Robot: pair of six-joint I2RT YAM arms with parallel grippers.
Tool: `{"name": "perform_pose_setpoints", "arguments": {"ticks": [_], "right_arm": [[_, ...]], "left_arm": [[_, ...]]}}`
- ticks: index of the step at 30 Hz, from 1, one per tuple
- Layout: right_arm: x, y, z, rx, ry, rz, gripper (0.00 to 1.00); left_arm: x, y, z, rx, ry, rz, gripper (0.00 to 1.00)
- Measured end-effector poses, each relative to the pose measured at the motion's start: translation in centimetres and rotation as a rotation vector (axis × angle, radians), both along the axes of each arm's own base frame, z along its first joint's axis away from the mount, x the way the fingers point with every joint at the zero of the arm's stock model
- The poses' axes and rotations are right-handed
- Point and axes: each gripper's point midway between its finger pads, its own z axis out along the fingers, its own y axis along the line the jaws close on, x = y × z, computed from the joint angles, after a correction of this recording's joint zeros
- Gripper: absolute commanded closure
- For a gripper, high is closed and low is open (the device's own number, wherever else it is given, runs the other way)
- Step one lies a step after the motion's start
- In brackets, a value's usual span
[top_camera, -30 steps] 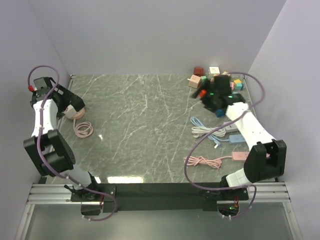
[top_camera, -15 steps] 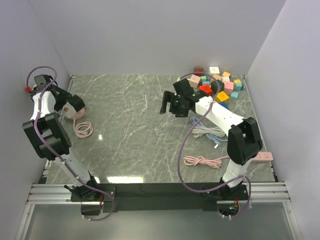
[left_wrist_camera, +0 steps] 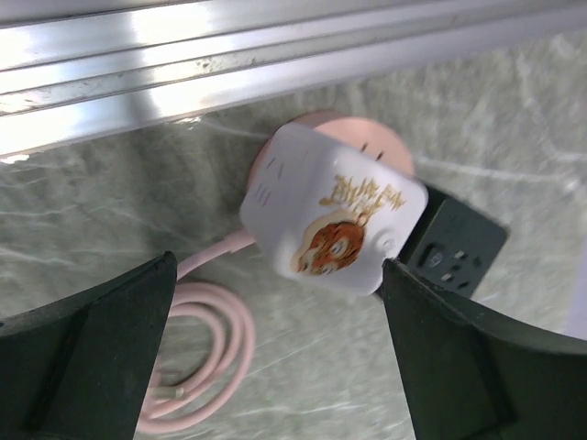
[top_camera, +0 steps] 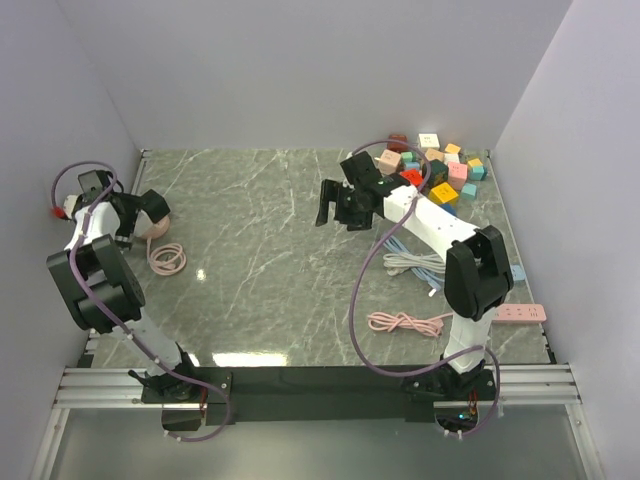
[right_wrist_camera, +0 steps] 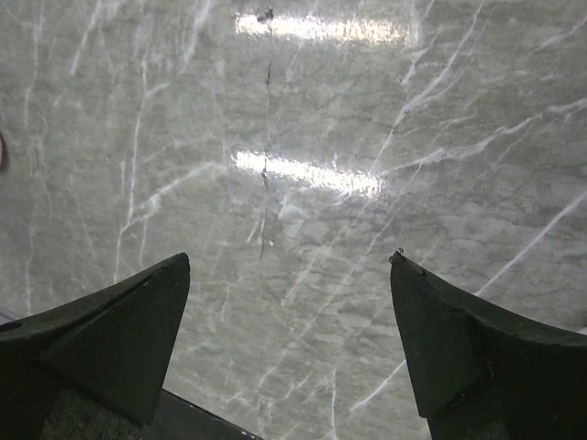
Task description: Pull the plug off the socket
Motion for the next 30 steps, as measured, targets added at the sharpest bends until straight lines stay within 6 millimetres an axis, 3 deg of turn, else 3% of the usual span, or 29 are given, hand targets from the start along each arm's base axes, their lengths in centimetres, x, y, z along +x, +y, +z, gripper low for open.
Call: {"name": "perform_pose_setpoints", "arguments": {"ticks": [12,20,26,30], "right_arm": [[-0.2,0.4,-0.5,-0.006,0.025,0.055,0.04],[-0.4,0.7,-2.2,-0.019,0.077,0.076,0.04],[-0.5,0.5,-2.3,-0.019,0.086,0.073,0.05],[-0.2,0.2,-2.2,-0.017,0.085,0.063,0.05]], "left_arm": [[1.3,1.1,0.2,-0.044,-0.121,0.25,0.01],[3.5,1.9,-1.8,-0.074,-0.105,0.295,0.0],[5.5,0.6,-2.8,-0.089,-0.085,0.192,0.06],[7.6,-2.8,-2.6,-0.102,-0.096,0.027,0.13]]}}
